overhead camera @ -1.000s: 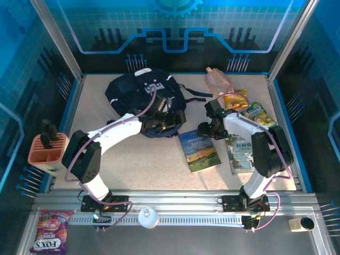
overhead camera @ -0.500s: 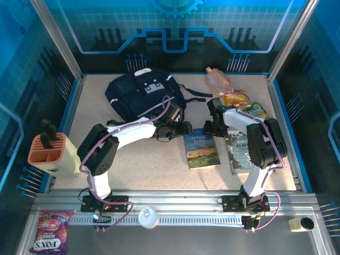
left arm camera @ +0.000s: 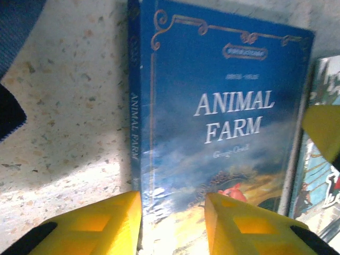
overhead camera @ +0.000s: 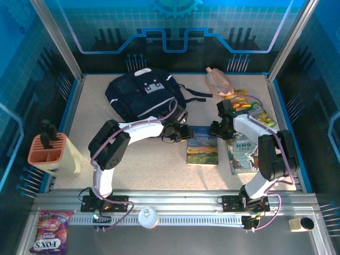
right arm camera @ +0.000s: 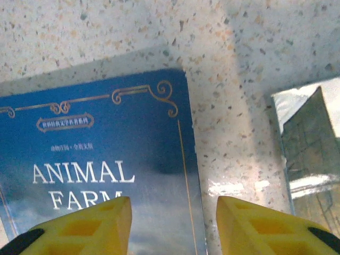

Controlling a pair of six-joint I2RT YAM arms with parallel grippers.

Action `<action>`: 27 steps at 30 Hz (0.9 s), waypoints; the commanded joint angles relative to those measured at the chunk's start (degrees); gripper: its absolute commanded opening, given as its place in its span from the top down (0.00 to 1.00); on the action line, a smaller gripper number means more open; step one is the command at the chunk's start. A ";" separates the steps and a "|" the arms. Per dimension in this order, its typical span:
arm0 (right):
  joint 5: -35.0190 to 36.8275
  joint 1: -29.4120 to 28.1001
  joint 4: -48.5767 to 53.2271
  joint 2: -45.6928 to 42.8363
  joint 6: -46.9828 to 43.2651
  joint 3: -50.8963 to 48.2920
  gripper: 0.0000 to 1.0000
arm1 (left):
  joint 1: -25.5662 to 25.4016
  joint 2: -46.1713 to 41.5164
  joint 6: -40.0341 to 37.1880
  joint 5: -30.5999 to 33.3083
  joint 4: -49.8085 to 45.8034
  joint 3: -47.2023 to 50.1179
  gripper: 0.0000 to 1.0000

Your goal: Pack the student bag

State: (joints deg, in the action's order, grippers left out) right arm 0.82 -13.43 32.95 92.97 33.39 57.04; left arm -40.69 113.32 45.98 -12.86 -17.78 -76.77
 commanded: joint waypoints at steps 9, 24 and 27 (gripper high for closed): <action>-2.12 0.86 0.92 2.01 1.15 -3.29 0.67 | -0.49 3.60 -1.33 -3.97 -1.03 -1.68 0.63; -6.42 2.20 -0.92 3.53 2.44 -3.61 0.68 | -0.51 6.31 -0.29 -7.03 0.43 -3.12 0.55; -10.07 3.10 -2.20 3.58 3.54 -4.16 0.68 | -0.38 6.44 -0.09 -8.07 0.20 -3.95 0.53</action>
State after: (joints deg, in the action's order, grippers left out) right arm -4.93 -11.53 31.99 95.50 35.20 54.13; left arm -40.69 118.56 46.24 -18.17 -17.54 -78.65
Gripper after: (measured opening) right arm 0.324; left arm 0.465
